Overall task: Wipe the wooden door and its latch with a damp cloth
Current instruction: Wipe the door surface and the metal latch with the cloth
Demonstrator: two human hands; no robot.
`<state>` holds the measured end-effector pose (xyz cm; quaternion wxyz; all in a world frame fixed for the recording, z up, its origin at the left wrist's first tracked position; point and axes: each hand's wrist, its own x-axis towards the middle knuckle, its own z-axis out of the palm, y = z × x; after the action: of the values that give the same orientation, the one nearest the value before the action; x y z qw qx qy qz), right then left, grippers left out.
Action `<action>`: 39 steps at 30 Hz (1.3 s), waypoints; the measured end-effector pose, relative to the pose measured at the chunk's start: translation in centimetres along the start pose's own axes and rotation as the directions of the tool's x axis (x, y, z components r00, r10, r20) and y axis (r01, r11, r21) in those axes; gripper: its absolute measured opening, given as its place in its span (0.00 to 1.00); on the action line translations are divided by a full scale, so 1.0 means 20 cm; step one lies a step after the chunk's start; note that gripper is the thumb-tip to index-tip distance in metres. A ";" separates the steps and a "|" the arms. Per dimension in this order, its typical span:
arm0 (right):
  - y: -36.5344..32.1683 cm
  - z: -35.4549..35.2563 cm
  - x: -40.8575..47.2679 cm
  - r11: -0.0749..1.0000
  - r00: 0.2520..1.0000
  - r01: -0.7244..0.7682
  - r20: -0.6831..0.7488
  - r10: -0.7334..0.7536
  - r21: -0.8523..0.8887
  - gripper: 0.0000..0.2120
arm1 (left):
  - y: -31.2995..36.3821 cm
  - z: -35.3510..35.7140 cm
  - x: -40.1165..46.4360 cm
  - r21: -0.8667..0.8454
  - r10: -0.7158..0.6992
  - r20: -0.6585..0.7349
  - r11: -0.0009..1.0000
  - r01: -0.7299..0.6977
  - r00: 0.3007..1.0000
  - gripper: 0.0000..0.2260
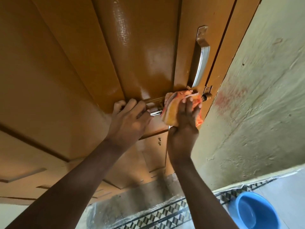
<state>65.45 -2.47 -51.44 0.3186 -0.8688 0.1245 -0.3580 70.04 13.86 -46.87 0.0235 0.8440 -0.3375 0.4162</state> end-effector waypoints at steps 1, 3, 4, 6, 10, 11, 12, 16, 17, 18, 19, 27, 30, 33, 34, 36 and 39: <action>-0.03 0.02 -0.02 0.999 0.999 0.038 0.034 -0.038 -0.012 0.30 | 0.01 0.00 0.00 -0.005 -0.010 0.002 1.000 0.010 1.000 0.05; 0.00 0.01 -0.07 0.986 0.980 0.162 0.126 -0.155 -0.048 0.31 | 0.02 0.00 -0.01 -0.020 -0.024 0.013 1.000 0.024 1.000 0.04; 0.05 -0.01 -0.07 0.973 0.965 0.217 0.166 -0.202 -0.074 0.32 | 0.02 0.00 -0.01 -0.028 -0.028 0.018 0.999 0.029 0.999 0.04; 0.15 -0.07 -0.04 0.962 0.961 0.236 0.179 -0.210 -0.138 0.33 | 0.02 0.00 -0.01 -0.043 -0.039 0.032 0.998 0.040 0.999 0.04; 0.09 -0.04 0.03 0.986 0.996 0.075 0.048 -0.068 -0.151 0.33 | 0.02 0.01 -0.03 -0.052 -0.057 0.050 0.997 0.059 0.997 0.05; 0.04 -0.01 0.03 0.988 0.997 0.076 0.042 -0.072 -0.131 0.34 | 0.02 0.01 -0.03 -0.057 -0.054 0.051 0.997 0.057 0.997 0.06; 0.01 0.01 0.01 0.989 0.994 0.099 0.059 -0.093 -0.114 0.35 | 0.01 0.01 -0.03 -0.063 -0.048 0.051 0.997 0.051 0.998 0.06; 0.08 -0.04 -0.08 0.957 0.954 0.250 0.206 -0.218 -0.145 0.32 | 0.02 0.01 -0.02 -0.039 -0.004 0.076 0.999 0.007 0.997 0.08; 0.12 -0.07 -0.07 0.953 0.954 0.251 0.208 -0.214 -0.172 0.31 | 0.03 0.01 -0.02 -0.028 0.010 0.079 1.000 -0.008 0.997 0.09; 0.15 -0.10 -0.05 0.956 0.965 0.220 0.187 -0.184 -0.196 0.31 | 0.04 0.01 -0.02 -0.017 0.020 0.080 1.000 -0.018 0.997 0.11; 0.15 -0.11 -0.02 0.964 0.979 0.166 0.151 -0.136 -0.207 0.31 | 0.04 0.01 -0.02 -0.009 0.029 0.082 1.000 -0.028 0.996 0.12; 0.03 0.00 -0.08 0.971 0.963 0.208 0.201 -0.182 -0.118 0.34 | 0.05 0.00 0.00 -0.099 0.058 0.089 0.994 -0.049 0.994 0.05; 0.14 -0.08 -0.03 0.964 0.968 0.210 0.174 -0.181 -0.164 0.31 | 0.06 0.00 -0.01 -0.038 0.094 0.088 0.995 -0.091 0.992 0.10; 0.10 -0.04 0.04 0.986 0.994 0.102 0.062 -0.094 -0.131 0.30 | 0.06 0.00 -0.01 -0.029 0.116 0.089 0.993 -0.114 0.989 0.10; 0.06 -0.01 0.03 0.990 0.994 0.097 0.053 -0.092 -0.107 0.31 | 0.06 0.00 -0.01 -0.030 0.117 0.089 0.993 -0.115 0.989 0.10; 0.02 0.01 -0.03 0.983 0.981 0.165 0.112 -0.156 -0.079 0.32 | 0.07 0.01 -0.02 -0.043 0.109 0.083 0.993 -0.106 0.991 0.07; 0.11 -0.06 -0.04 0.951 0.939 0.292 0.221 -0.264 -0.102 0.34 | 0.07 0.02 -0.03 -0.043 0.101 0.064 0.994 -0.098 0.993 0.08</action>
<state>64.07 -4.38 -52.69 0.2173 -0.9291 -0.0095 -0.2990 69.27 13.02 -47.92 0.0082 0.8388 -0.3878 0.3820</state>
